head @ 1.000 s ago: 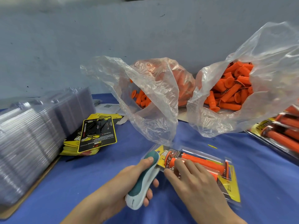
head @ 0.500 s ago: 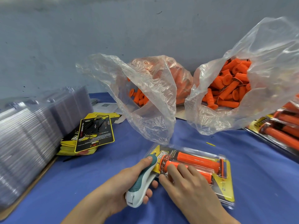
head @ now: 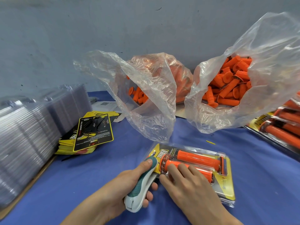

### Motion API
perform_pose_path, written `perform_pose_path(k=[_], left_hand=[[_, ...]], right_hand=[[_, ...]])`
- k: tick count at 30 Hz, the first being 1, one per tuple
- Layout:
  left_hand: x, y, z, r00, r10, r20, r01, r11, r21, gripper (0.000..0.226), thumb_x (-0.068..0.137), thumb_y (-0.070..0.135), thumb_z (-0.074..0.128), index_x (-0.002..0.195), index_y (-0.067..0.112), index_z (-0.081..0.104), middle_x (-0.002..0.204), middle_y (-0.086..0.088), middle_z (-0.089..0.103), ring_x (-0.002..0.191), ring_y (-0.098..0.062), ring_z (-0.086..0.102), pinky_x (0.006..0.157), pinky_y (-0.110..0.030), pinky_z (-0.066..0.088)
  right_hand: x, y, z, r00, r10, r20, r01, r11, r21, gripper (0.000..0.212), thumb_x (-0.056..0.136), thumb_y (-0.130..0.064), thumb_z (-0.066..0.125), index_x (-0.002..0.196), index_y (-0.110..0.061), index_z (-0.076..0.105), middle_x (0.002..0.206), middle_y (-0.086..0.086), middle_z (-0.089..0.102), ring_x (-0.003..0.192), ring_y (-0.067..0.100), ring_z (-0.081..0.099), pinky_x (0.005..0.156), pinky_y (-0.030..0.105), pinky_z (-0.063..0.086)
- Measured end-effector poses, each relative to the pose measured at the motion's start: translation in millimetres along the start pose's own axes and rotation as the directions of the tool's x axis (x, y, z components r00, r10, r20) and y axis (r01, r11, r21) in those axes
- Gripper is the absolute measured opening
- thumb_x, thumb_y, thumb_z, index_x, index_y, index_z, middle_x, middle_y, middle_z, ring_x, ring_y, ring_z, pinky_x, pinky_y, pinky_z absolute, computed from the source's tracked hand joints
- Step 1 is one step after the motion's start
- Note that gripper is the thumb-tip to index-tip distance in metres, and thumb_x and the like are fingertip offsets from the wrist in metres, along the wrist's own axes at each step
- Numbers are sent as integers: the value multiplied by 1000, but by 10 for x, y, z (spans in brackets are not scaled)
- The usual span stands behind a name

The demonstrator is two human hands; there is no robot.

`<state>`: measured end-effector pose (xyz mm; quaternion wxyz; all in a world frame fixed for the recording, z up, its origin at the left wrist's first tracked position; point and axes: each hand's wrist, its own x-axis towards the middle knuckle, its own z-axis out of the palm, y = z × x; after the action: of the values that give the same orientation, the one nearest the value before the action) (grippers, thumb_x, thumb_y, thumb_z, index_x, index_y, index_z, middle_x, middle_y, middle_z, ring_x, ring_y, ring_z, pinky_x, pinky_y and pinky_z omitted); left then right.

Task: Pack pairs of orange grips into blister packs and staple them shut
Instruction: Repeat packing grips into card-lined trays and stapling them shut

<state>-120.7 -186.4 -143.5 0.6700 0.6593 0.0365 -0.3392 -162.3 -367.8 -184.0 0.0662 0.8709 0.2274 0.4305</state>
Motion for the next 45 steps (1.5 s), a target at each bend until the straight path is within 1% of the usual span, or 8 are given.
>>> perform_pose_path(k=[6, 11, 22, 31, 34, 38, 43, 45], left_hand=[[-5, -26, 18, 999, -12, -51, 18, 993, 120, 63, 79, 68, 60, 82, 6, 72, 70, -17, 66, 51, -24, 59, 50, -25, 49], [-8, -54, 90, 999, 22, -40, -15, 986, 165, 62, 80, 71, 55, 70, 12, 69, 64, -16, 63, 48, -23, 58, 48, -23, 48], [26, -104, 54, 1000, 15, -18, -11, 981, 193, 60, 80, 71, 57, 72, 12, 66, 62, -16, 61, 46, -23, 57, 45, -24, 47], [-42, -10, -14, 1000, -18, 17, 14, 979, 205, 64, 77, 72, 59, 76, 9, 70, 64, -14, 66, 48, -23, 60, 48, -24, 49], [-179, 101, -269, 996, -89, 4, 79, 904, 420, 68, 69, 81, 61, 73, 13, 72, 65, -12, 69, 49, -22, 63, 50, -23, 50], [-214, 209, -665, 975, 47, -219, 85, 826, 557, 75, 68, 79, 62, 92, 8, 62, 80, -15, 73, 56, -27, 66, 50, -30, 53], [-40, 24, -906, 739, 489, -462, 383, 259, 887, 53, 77, 77, 49, 94, 27, 38, 80, 8, 52, 81, -23, 59, 59, -33, 41], [49, 17, -939, 714, 506, -484, 376, 305, 875, 52, 77, 76, 50, 92, 28, 37, 80, 8, 52, 80, -23, 58, 59, -33, 40]], right_hand=[[-29, 14, 62, 1000, 7, 14, -7, 1000, -4, 24, 93, -9, 43, 81, -21, 61, 82, 2, 58, 64, 23, 53, 56, 36, 49], [66, -74, 156, 992, 101, 75, -100, 995, -22, 40, 91, -18, 43, 122, -14, 68, 116, 6, 67, 95, 25, 66, 74, 40, 55], [154, -82, 152, 983, 70, 167, -81, 995, 62, 18, 86, -19, 55, 102, -19, 62, 95, -1, 60, 96, 24, 60, 87, 38, 38], [36, -29, 211, 986, 109, 125, -115, 993, 40, 50, 85, -22, 60, 133, -10, 55, 115, 2, 62, 109, 24, 60, 93, 41, 39], [-18, 12, 217, 985, 115, 131, -116, 993, -2, 45, 84, -17, 57, 129, -13, 60, 113, 3, 63, 109, 26, 59, 90, 42, 42], [-51, 66, 189, 982, 90, 167, -92, 996, 5, 18, 82, -11, 61, 97, -20, 65, 108, 2, 62, 108, 29, 59, 87, 41, 45], [-46, 84, 145, 997, -61, 52, 54, 989, 137, 14, 92, -15, 58, 95, -26, 66, 112, -1, 63, 111, 24, 60, 97, 41, 44], [-89, 121, 90, 986, -166, 6, 161, 961, 225, 15, 96, -18, 60, 100, -31, 67, 117, -2, 65, 118, 20, 58, 104, 43, 43]])
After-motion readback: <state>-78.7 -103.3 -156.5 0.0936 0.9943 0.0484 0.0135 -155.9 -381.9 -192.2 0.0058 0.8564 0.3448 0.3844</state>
